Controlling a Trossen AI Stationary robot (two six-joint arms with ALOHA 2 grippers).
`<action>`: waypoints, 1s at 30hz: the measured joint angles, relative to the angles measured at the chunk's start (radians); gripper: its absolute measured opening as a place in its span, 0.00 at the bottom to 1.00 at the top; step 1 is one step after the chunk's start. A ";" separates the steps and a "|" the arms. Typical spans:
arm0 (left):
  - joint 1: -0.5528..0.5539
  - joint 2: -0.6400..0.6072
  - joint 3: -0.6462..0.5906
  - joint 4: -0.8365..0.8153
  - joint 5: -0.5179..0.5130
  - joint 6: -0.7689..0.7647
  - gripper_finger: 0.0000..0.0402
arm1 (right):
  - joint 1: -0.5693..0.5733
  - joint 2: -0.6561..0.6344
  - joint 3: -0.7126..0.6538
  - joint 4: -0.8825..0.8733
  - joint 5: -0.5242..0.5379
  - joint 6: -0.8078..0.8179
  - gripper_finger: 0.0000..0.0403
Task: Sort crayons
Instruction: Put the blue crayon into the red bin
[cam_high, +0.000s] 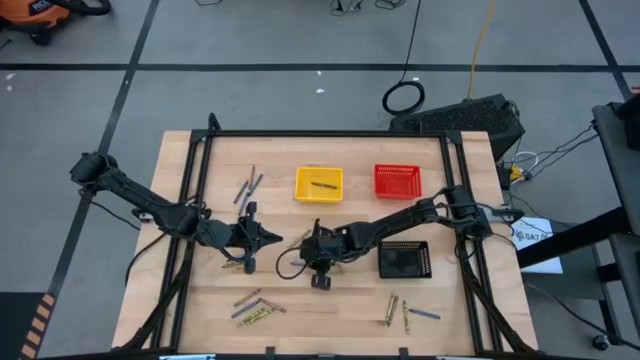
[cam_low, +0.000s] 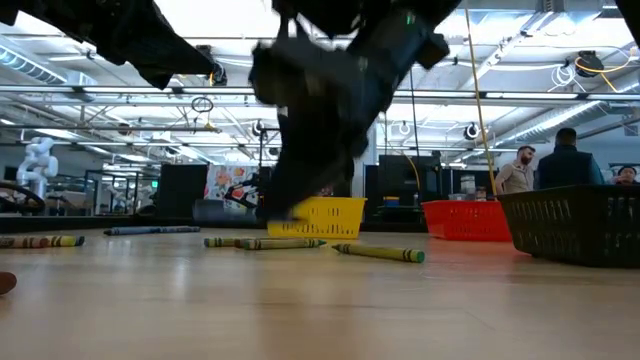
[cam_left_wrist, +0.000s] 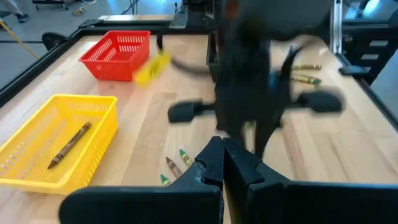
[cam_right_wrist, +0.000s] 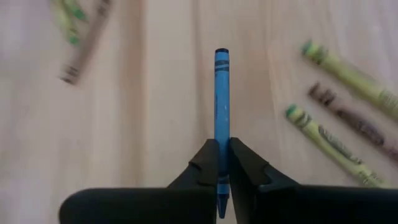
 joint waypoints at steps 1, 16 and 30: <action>0.000 0.000 0.000 0.000 0.000 -0.001 0.00 | 0.000 -0.014 0.000 -0.001 0.001 -0.002 0.00; 0.000 0.000 0.000 -0.022 0.000 -0.002 0.00 | -0.027 -0.280 0.002 -0.422 0.273 -0.008 0.00; 0.000 0.000 0.000 -0.029 0.000 -0.002 0.00 | -0.185 -0.356 0.002 -0.779 0.362 0.009 0.00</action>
